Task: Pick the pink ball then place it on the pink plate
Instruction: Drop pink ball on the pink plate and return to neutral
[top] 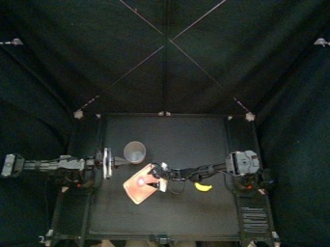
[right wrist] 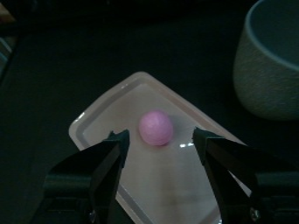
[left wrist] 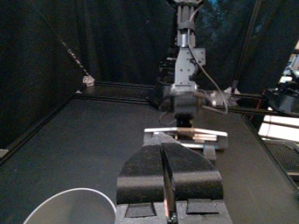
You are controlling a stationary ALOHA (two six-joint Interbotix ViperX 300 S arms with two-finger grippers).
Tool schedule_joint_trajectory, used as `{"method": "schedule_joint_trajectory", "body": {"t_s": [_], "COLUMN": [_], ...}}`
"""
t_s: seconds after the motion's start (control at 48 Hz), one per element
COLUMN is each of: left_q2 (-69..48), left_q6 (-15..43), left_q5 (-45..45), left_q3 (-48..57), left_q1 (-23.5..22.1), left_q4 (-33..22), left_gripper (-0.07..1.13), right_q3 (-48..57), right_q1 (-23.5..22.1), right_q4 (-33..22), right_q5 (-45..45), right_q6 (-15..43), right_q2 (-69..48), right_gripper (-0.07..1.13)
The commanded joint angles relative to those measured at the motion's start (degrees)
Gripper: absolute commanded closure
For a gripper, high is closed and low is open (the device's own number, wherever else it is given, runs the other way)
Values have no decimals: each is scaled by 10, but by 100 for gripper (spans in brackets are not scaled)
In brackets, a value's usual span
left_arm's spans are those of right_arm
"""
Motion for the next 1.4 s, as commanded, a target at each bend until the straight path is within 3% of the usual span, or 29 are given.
{"method": "schedule_joint_trajectory", "body": {"t_s": [0.021,0.458,0.667,1.083,1.396], "left_q2": [1,0,0,0,0], "left_q6": [-1,-3,-2,-3,-2], "left_q5": [-5,-5,-4,-5,-4], "left_q3": [-6,2,5,11,18], "left_q1": [1,0,0,0,0], "left_q4": [-1,-14,-15,-16,-15], "left_gripper": [97,97,97,97,97], "right_q3": [61,291,372,460,471], "right_q1": [-3,-66,-72,-73,-74], "right_q4": [-2,25,29,40,53], "right_q5": [-45,-90,-90,-67,-29], "right_q6": [-3,-1,1,1,2], "right_q2": [-86,-325,-424,-577,-597], "right_gripper": [13,13,13,13,13]}}
